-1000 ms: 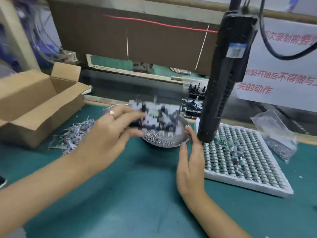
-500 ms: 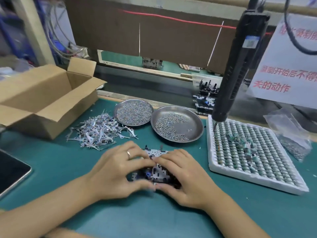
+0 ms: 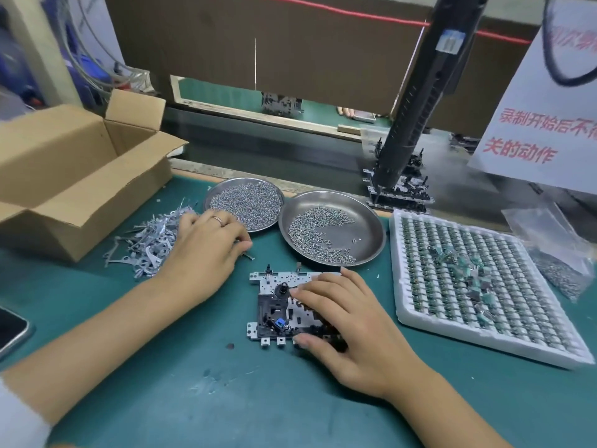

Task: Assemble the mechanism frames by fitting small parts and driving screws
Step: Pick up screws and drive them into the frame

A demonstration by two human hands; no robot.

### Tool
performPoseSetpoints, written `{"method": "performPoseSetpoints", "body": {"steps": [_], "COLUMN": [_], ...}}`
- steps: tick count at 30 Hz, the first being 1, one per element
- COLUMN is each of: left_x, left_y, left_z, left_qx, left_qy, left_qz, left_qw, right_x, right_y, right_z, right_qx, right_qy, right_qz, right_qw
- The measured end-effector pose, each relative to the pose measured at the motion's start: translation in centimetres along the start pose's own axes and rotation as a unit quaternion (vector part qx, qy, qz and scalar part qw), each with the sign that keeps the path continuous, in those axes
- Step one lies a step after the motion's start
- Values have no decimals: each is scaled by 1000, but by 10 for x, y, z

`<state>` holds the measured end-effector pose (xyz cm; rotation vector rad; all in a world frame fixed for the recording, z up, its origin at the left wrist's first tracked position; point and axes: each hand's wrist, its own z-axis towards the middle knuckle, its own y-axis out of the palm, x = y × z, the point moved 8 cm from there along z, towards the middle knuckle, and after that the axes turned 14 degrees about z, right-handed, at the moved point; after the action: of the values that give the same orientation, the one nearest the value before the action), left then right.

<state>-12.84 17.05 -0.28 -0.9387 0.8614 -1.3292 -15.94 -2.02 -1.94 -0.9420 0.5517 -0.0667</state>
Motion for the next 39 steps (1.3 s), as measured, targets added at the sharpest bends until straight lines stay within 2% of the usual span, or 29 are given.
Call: {"method": "performPoseSetpoints", "body": {"steps": [4,7,9,12,14,16,18,22,26,29,33,39], "left_x": [-4,-6,15,71,91,97,95,80,65,60,62,63], "left_y": [-3,-12,-37,-59,-58,-54,-48,-30,-18,-10,-7,-2], "left_z": [0,-2,-6,-30,-40,-45,-46,-42,-39,-40,-42,-44], "left_qx": [-17,-15,47,88,99,112,117,47,-13,-64,-108,-136], "left_qy": [-26,-32,65,292,359,374,361,275,150,83,63,50], "left_qz": [-7,-87,-115,-73,-53,-54,-93,-233,-331,-385,-392,-396], "left_qw": [999,996,990,950,926,919,920,932,931,917,911,907], "right_x": [-2,-3,1,12,14,19,26,35,33,30,22,18], "right_y": [-7,-13,-19,-23,-22,-19,-18,-22,-22,-21,-21,-18], "right_z": [1,0,-1,0,1,1,-1,-3,-4,-2,0,-2], "right_qx": [47,98,146,175,152,129,133,167,161,147,125,106], "right_qy": [-9,-15,4,56,58,66,96,141,146,139,103,98], "right_qz": [32,66,121,188,167,161,199,258,237,218,235,228], "right_qw": [998,993,982,965,972,976,966,941,947,955,958,963]}}
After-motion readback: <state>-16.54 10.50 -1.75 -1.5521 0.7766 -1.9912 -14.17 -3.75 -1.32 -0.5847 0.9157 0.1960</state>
